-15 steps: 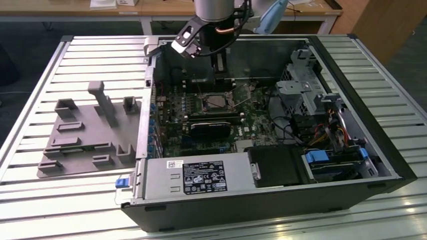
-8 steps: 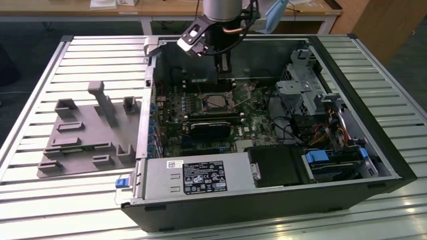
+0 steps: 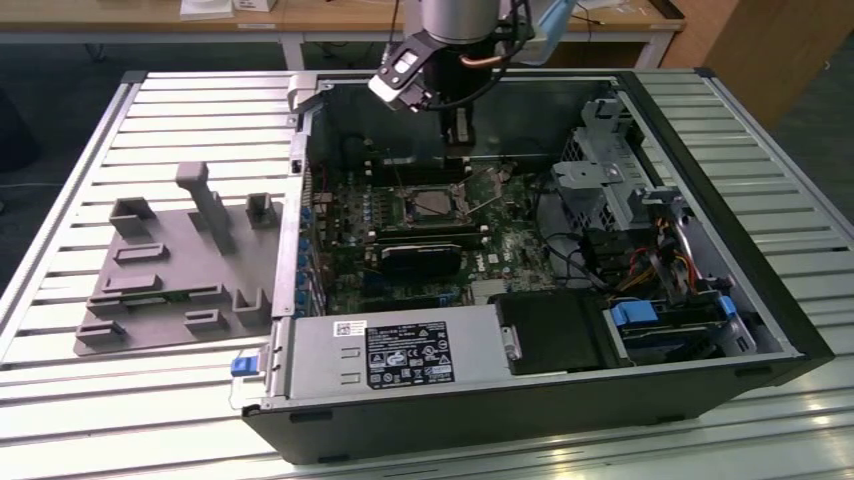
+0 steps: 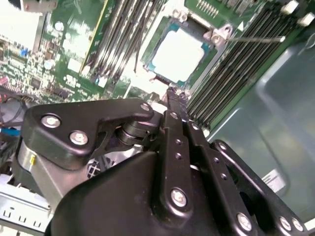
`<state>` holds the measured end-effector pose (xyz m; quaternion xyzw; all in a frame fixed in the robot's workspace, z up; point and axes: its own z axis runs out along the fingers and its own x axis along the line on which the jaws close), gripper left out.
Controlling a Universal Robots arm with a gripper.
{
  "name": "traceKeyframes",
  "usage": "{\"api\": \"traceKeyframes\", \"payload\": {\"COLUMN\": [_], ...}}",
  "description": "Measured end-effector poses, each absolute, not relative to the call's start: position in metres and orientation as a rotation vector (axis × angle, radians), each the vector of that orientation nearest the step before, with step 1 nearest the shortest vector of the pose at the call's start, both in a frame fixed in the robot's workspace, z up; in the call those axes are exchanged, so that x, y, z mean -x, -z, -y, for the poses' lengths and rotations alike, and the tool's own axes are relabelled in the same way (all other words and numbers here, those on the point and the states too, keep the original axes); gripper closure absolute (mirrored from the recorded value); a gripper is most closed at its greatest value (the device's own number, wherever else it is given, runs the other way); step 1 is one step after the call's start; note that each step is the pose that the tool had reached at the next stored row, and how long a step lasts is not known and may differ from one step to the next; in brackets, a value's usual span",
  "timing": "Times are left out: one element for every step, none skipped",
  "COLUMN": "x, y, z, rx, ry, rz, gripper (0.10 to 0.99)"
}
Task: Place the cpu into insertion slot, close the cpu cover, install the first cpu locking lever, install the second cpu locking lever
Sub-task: 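Close the cpu cover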
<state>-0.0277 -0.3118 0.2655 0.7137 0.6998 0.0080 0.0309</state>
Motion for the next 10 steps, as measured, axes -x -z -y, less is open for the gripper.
{"api": "traceKeyframes", "payload": {"x": [0.024,0.021,0.017,0.012,0.008,0.004,0.0,-0.005,-0.009,-0.014], "y": [-0.265,-0.265,-0.265,-0.265,-0.265,-0.265,-0.265,-0.265,-0.265,-0.265], "z": [0.312,0.312,0.312,0.312,0.312,0.312,0.312,0.312,0.312,0.312], "rx": [-2.199,-2.2,-2.2,-2.2,-2.201,-2.201,-2.202,-2.202,-2.202,-2.203], "ry": [-0.024,-0.023,-0.023,-0.022,-0.021,-0.02,-0.019,-0.018,-0.017,-0.016], "rz": [-2.156,-2.157,-2.157,-2.157,-2.158,-2.158,-2.159,-2.159,-2.16,-2.16], "gripper": [0.984,0.984,0.984,0.984,0.984,0.984,0.984,0.984,0.984,0.984]}}
